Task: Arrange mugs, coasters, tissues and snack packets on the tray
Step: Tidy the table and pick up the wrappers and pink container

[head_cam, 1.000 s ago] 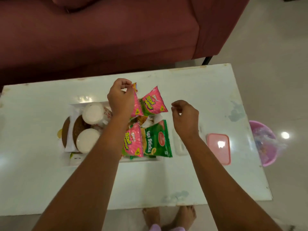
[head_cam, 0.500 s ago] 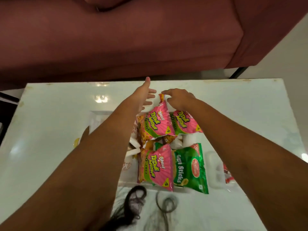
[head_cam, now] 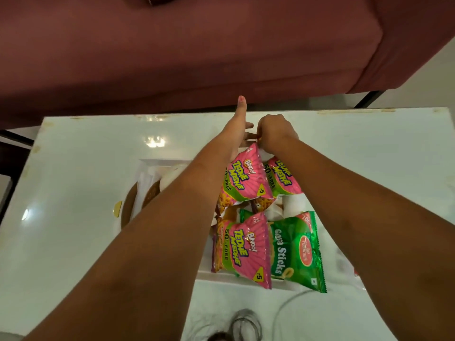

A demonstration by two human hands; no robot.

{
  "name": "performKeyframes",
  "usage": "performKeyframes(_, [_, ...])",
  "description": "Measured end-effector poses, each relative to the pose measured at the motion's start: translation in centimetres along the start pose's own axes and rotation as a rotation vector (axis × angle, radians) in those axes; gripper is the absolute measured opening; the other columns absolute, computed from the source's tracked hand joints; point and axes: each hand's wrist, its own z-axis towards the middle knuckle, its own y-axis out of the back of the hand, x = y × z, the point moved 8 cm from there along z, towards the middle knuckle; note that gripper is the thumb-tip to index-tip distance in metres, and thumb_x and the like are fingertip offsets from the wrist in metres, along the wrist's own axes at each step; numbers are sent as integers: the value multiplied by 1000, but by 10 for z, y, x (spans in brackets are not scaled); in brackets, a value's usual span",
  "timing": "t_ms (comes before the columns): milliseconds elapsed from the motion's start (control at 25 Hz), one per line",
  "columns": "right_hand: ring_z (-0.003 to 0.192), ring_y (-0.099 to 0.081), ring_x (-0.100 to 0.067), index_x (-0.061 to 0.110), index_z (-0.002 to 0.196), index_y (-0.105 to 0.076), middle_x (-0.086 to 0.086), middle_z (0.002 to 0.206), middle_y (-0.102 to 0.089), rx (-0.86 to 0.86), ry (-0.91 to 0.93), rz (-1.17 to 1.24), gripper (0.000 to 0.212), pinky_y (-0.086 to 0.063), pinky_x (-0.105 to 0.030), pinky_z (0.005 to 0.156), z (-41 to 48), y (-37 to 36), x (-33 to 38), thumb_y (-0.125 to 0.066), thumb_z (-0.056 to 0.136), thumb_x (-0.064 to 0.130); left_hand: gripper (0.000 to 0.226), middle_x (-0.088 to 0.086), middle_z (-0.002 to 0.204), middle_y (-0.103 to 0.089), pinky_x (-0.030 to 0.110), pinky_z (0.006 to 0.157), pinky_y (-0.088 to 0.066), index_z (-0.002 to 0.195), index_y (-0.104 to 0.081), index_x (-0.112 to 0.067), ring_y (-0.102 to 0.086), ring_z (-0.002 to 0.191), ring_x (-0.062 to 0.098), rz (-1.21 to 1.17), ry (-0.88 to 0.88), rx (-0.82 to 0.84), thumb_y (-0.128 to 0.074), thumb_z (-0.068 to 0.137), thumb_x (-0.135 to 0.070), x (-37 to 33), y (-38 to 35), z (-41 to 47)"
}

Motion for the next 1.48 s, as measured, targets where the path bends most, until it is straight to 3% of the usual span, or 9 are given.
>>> performKeyframes(80, [101,-63,-35,6,110,-66,-18,111,-65,-78,-15,72,29,-49,-34,79,0,15,-7,-63,81,2,86,18,133,-57,44,108,-37,135,-48,-9,-62,112,29,26,-57,-10,-14,87,-72,-13,-5,-2])
performKeyframes(200, [103,-62,-35,6,109,-66,-18,113,-65,-108,-31,115,29,-52,-37,89,-6,27,-23,-61,82,0,77,12,135,-55,23,75,-46,138,-44,-10,-62,105,22,114,-108,-46,-16,92,-65,-28,-17,-7])
performKeyframes(400, [108,-60,-32,7,109,-66,-16,119,-62,-132,-142,221,28,-49,-36,90,-4,34,-68,-59,83,1,75,17,134,-57,40,111,-32,132,-51,-2,-47,129,35,241,-12,-114,-11,97,-55,-6,-7,-3])
performKeyframes(600, [113,-57,-27,22,118,-60,-9,127,-58,93,105,56,41,-49,-36,94,8,0,-27,-71,79,20,76,16,132,-59,33,88,-39,128,-55,-2,-52,122,32,251,24,-165,-11,97,-55,3,6,4])
performKeyframes(760, [114,-55,-33,17,115,-62,-13,123,-54,29,212,-144,37,-48,-39,90,13,-16,5,-71,79,14,74,14,128,-61,28,63,-40,125,-57,-2,-58,84,21,246,34,-156,-14,97,-56,7,16,5])
performKeyframes(880, [107,-59,-34,9,105,-66,-17,117,-59,38,175,-107,25,-51,-39,91,14,-19,-1,-70,80,10,69,12,129,-60,31,83,-40,124,-59,-4,-59,105,28,290,-9,-149,-18,98,-54,4,15,4])
performKeyframes(1000, [96,-65,-29,9,95,-71,-15,103,-70,-101,102,183,14,-53,-33,88,6,15,-22,-64,83,8,51,14,122,-64,33,100,-42,113,-64,-4,-57,115,33,391,-187,-217,-35,98,-44,-20,7,-5])
performKeyframes(1280, [72,-59,-2,14,93,-72,1,90,-74,-427,-103,514,11,-35,6,67,-129,73,-138,-64,87,13,18,-8,93,-64,3,61,-38,101,-68,-21,-55,79,1,244,-570,-202,-54,90,-17,-32,-92,-97])
performKeyframes(1480, [82,-66,-11,20,96,-67,2,88,-74,-327,-265,457,13,-50,-20,73,-228,43,-200,-66,85,14,30,-4,120,-63,12,80,-47,113,-61,-22,-57,97,3,117,-399,16,-48,91,-7,51,-176,-141])
